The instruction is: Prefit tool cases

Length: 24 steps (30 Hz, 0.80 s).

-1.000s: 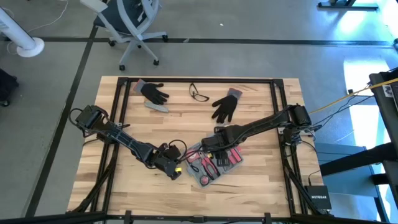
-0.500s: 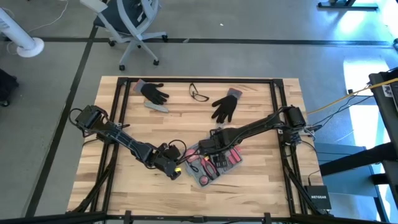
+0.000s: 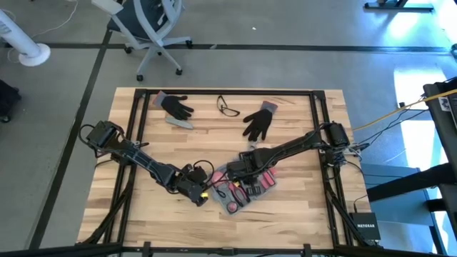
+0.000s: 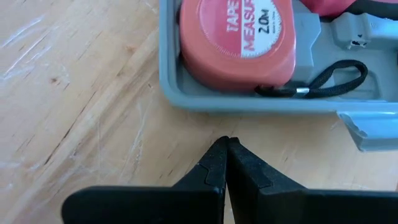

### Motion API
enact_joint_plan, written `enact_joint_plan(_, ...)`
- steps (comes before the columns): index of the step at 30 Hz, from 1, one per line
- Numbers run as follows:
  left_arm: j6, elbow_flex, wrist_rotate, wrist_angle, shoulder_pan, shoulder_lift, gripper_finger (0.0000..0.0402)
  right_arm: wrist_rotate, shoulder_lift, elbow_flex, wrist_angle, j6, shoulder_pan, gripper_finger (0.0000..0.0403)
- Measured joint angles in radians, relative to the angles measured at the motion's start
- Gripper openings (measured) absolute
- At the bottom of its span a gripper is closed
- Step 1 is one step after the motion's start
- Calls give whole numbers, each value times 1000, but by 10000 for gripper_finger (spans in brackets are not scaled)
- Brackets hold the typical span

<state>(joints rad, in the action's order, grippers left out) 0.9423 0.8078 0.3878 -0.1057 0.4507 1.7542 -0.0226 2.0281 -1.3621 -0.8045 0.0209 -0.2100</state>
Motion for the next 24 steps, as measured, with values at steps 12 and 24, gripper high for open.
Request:
enact_joint_plan(12, 22, 1, 1, -9, 1, 0, 0, -12, -23, -2, -26, -2, 2, 4)
enact_joint_plan(24, -8, 1, 1, -14, 1, -1, 0, -59, -54, -117, -212, -25, 65, 2)
